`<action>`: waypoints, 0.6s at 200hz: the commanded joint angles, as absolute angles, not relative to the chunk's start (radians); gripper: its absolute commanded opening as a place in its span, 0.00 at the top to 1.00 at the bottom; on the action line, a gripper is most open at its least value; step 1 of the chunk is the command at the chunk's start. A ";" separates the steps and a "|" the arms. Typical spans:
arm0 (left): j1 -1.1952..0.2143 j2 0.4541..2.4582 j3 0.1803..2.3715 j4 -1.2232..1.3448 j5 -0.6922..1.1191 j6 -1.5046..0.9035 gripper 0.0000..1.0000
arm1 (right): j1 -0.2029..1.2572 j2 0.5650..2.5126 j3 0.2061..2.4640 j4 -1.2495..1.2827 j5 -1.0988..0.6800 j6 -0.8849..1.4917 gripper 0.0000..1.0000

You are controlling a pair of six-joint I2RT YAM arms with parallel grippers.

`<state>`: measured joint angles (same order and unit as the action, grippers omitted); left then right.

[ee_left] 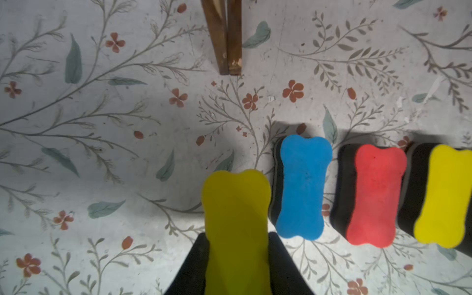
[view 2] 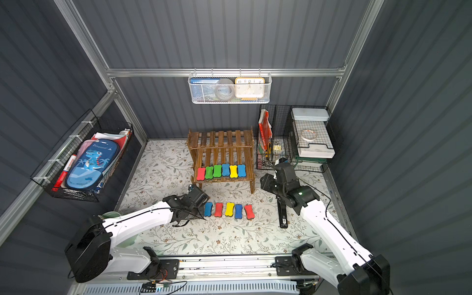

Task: Remove the whiteboard erasers from the shelf
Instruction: Place the whiteboard eraser at the center of the board.

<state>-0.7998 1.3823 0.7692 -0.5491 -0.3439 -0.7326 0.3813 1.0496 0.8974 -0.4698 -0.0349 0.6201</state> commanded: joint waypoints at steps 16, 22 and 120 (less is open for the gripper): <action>-0.792 1.429 0.764 -0.487 -0.350 -0.738 0.70 | 0.379 1.046 0.899 -0.469 -0.031 0.622 0.53; -0.790 1.436 0.765 -0.485 -0.350 -0.734 0.70 | 0.379 1.045 0.898 -0.469 -0.030 0.623 0.53; -0.765 1.552 0.813 -0.505 -0.390 -0.706 0.57 | 0.379 1.042 0.894 -0.469 -0.034 0.623 0.53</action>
